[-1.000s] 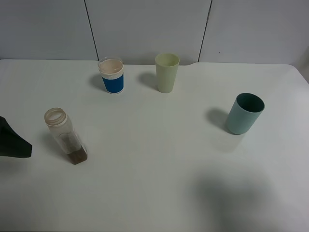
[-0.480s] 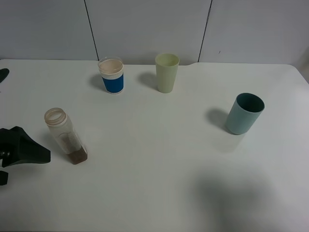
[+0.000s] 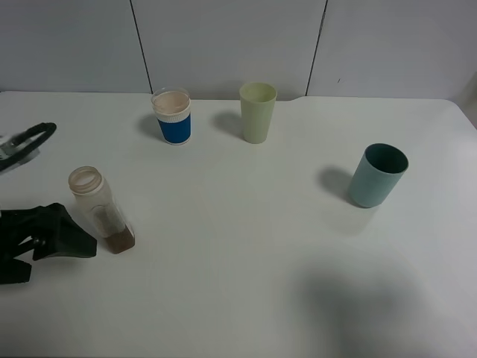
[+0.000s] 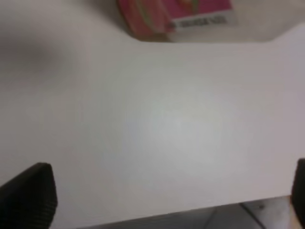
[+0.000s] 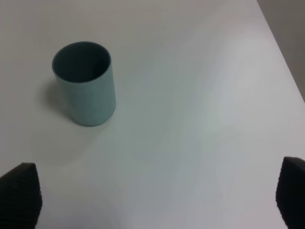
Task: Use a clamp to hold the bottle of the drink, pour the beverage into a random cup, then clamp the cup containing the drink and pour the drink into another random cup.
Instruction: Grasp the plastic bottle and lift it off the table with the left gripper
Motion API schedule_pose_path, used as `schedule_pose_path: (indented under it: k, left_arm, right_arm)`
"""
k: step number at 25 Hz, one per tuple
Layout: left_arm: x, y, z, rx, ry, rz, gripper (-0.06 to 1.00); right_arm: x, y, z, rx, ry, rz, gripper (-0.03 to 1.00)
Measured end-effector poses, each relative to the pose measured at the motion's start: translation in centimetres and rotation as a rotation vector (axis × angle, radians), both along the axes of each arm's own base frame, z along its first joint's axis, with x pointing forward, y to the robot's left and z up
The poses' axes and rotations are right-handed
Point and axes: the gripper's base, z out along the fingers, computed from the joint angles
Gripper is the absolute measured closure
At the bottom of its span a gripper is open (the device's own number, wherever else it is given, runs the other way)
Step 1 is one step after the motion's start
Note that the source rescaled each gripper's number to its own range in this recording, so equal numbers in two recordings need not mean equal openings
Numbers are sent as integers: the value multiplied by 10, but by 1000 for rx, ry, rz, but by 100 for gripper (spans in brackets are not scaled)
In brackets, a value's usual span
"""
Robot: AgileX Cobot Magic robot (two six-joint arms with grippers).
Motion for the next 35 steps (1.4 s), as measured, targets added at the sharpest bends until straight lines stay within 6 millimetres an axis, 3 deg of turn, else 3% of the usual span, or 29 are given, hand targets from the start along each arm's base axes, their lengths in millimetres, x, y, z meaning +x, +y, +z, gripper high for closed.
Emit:
schedule_pose_path:
  k: [7, 13, 19, 35]
  left_arm:
    - [11, -20, -20, 50, 26, -98, -5]
    - [21, -36, -34, 66, -54, -104, -5]
    - [13, -43, -66, 153, -180, -102, -5]
    - [16, -57, -82, 217, -319, -133, -5]
  right_arm:
    - [0, 0, 0, 0, 0, 0, 0]
    - [0, 0, 0, 0, 0, 0, 0]
    - [0, 0, 0, 0, 0, 0, 0]
    - [0, 0, 0, 0, 0, 0, 0]
